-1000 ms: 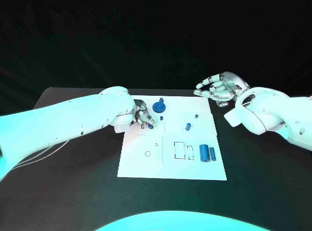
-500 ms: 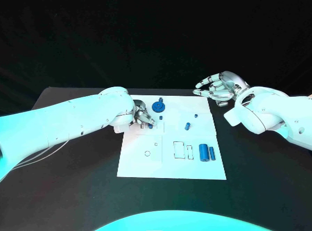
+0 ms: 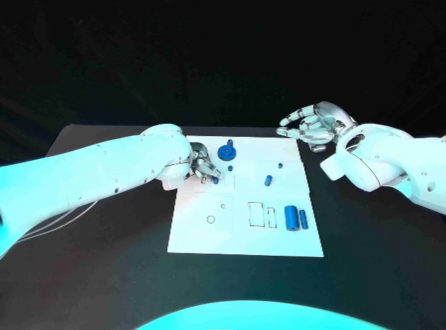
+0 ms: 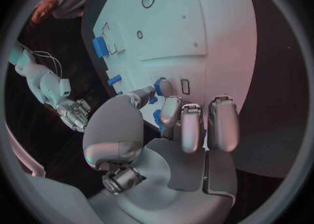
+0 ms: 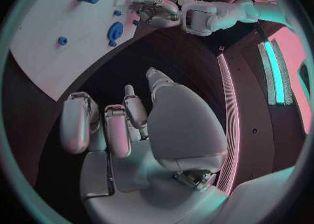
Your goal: Assemble the parts on the task board
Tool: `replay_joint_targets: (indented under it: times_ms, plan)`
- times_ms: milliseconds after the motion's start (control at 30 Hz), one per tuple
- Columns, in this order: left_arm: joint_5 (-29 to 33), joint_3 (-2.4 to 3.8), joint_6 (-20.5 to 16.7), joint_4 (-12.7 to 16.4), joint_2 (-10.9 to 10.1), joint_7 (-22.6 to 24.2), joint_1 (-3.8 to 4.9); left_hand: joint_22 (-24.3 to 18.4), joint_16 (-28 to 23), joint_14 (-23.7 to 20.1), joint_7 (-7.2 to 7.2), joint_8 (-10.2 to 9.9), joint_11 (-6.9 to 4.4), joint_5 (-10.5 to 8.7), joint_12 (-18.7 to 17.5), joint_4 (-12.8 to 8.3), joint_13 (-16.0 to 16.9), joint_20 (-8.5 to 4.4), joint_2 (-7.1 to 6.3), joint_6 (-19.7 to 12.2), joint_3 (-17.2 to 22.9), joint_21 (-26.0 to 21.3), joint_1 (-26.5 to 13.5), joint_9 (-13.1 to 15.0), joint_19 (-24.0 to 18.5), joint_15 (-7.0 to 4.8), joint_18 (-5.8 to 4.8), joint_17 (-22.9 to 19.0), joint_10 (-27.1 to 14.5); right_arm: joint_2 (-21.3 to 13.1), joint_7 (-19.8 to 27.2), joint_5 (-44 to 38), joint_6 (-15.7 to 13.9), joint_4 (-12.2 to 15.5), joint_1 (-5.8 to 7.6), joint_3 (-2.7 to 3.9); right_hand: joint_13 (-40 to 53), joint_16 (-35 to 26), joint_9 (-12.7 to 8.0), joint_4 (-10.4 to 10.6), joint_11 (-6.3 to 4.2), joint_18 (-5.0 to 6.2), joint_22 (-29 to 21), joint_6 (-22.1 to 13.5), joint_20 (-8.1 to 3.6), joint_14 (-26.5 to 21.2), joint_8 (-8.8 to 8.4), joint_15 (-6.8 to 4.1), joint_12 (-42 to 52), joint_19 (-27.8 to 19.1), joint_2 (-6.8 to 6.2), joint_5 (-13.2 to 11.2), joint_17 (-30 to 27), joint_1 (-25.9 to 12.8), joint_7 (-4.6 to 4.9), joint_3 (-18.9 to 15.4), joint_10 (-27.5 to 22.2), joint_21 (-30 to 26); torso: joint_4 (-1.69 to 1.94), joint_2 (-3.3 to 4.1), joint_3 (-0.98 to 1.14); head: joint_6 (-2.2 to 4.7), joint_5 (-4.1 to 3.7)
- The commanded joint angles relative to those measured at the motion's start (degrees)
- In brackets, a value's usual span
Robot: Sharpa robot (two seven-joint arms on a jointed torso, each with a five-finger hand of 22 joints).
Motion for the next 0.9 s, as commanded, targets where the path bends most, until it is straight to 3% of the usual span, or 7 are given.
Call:
replay_joint_targets:
  times_ms: [33,267,533,667,767,833,900]
  plan:
    - [0.08,0.25,-0.69,0.55,-0.25,0.23,0.01,1.26,0.90,6.01,-0.19,0.20,-0.64,1.44,0.48,0.94,0.89,-0.31,-1.34,0.70,-2.18,0.97,-0.44,1.23,1.28,-0.69,-1.77,15.77,1.36,-0.01,0.15,-0.09,0.07,-0.01,-0.02,0.01,-0.31,-0.54,0.69,0.57,-0.16,1.35,6.30,-0.42,-0.01,3.16,1.46,-0.22,-0.81,-0.92,0.24,0.82,6.16,-1.67,0.07,0.36,-0.87,-1.06,-0.04,0.03,-0.05,0.14,-0.03]
    - [2.25,1.04,-1.83,1.89,-1.28,0.24,0.04,0.82,0.42,5.76,-0.05,-0.03,-0.59,1.28,-0.29,2.67,-0.32,-0.36,-2.01,-0.02,-4.74,0.74,0.22,1.51,1.04,-0.73,-1.67,14.91,0.60,0.06,0.18,-0.09,0.09,-0.18,-0.03,0.01,-0.31,-0.54,0.69,0.57,-0.16,1.35,6.30,-0.42,-0.01,3.16,1.46,-0.22,-0.81,-0.92,0.24,0.82,6.16,-1.67,0.07,0.36,-0.87,-1.06,0.01,-0.07,0.03,0.38,-0.16]
    - [5.46,3.30,-3.81,3.32,-2.90,0.80,0.51,-2.85,-1.19,4.93,0.86,-0.74,0.16,1.56,-3.33,3.76,-5.21,-0.05,-1.93,-2.86,-7.59,-0.95,2.04,1.96,-1.01,-0.27,-0.94,12.19,-2.84,0.14,0.20,-0.07,0.12,-0.67,-0.03,0.01,-0.31,-0.54,0.69,0.57,-0.16,1.35,6.30,-0.42,-0.01,3.16,1.46,-0.22,-0.81,-0.92,0.24,0.82,6.16,-1.67,0.07,0.36,-0.87,-1.06,0.05,-0.05,0.04,1.01,-0.15]
    - [6.61,4.43,-3.68,3.05,-3.68,1.38,1.54,-8.59,-3.22,3.80,2.62,-3.17,1.75,1.93,-7.92,3.80,-12.20,1.07,-1.15,-6.31,-9.60,-3.93,4.77,1.04,-4.31,1.05,0.16,9.13,-8.29,0.13,0.18,-0.06,0.12,-0.88,-0.03,0.01,-0.31,-0.54,0.69,0.57,-0.16,1.35,6.30,-0.42,-0.01,3.16,1.46,-0.22,-0.81,-0.92,0.24,0.82,6.16,-1.67,0.07,0.36,-0.87,-1.06,0.06,-0.03,0.05,1.59,-0.05]
    - [7.04,4.82,-3.35,1.86,-3.81,1.97,2.75,-10.21,-3.62,3.48,4.29,-6.95,3.23,2.09,-11.44,3.80,-17.63,2.01,-0.47,-8.93,-10.72,-4.98,6.70,-1.40,-5.20,2.27,0.46,8.51,-12.25,0.10,0.18,-0.06,0.12,-0.94,-0.03,0.00,-0.27,-0.56,0.71,0.62,-0.17,1.33,6.33,-0.50,-0.02,3.17,1.58,-0.22,-0.76,-0.88,0.23,0.79,6.15,-1.92,0.06,0.28,-0.80,-1.03,0.02,0.02,0.05,2.01,0.09]
    - [7.20,4.99,-3.26,0.33,-3.63,2.58,3.71,-10.39,-3.65,3.41,5.21,-9.50,4.00,2.19,-11.64,3.81,-18.28,2.63,-0.22,-9.82,-11.33,-5.20,8.16,-3.41,-5.26,2.96,0.50,8.44,-12.64,0.09,0.16,-0.06,0.10,-1.00,-0.03,0.00,-0.27,-0.56,0.71,0.62,-0.17,1.33,6.33,-0.50,-0.02,3.17,1.58,-0.22,-0.76,-0.88,0.23,0.79,6.15,-1.92,0.06,0.28,-0.80,-1.03,0.02,0.06,0.03,2.40,0.21]
    - [7.13,5.08,-3.18,-1.42,-3.20,3.17,4.38,-11.07,-3.84,3.22,6.55,-13.02,5.16,2.27,-13.99,3.78,-22.03,3.41,0.01,-11.63,-12.08,-5.66,9.87,-6.08,-5.62,3.94,0.64,8.08,-15.14,0.08,0.16,-0.06,0.08,-1.05,-0.03,0.00,-0.27,-0.56,0.71,0.62,-0.17,1.33,6.33,-0.50,-0.02,3.17,1.58,-0.22,-0.76,-0.88,0.23,0.79,6.15,-1.92,0.06,0.28,-0.80,-1.03,0.04,0.04,0.04,2.59,0.30]
